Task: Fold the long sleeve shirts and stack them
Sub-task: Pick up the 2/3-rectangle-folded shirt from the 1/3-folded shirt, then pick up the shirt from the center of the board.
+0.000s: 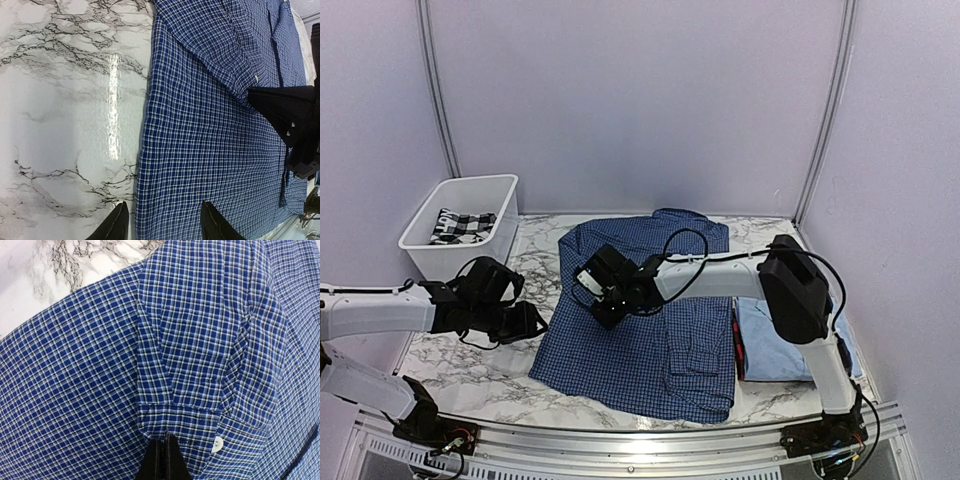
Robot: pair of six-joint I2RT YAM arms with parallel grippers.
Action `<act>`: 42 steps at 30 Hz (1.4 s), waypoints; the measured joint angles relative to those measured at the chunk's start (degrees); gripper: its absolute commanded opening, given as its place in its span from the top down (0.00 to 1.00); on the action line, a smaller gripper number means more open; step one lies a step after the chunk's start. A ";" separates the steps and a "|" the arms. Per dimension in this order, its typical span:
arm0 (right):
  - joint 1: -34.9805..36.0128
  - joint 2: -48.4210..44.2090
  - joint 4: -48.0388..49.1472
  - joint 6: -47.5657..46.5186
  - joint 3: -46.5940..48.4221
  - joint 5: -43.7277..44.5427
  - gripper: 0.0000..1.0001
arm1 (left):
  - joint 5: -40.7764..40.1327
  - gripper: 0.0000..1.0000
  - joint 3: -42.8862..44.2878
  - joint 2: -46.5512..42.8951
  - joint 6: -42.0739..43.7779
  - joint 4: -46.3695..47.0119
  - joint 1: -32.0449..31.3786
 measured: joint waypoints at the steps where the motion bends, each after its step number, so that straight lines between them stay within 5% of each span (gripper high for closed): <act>1: -0.17 0.02 -0.20 0.09 0.24 -0.09 1.00 | 0.15 0.49 -0.20 0.04 0.04 -0.07 0.00; 24: -6.67 -3.26 -5.25 1.31 13.35 -5.73 1.00 | 5.11 0.49 -2.73 1.07 -0.42 -4.22 -0.31; 42: -9.51 -12.61 -6.19 -1.40 25.29 1.44 1.00 | 5.88 0.49 -2.73 2.60 -0.61 -6.91 -2.34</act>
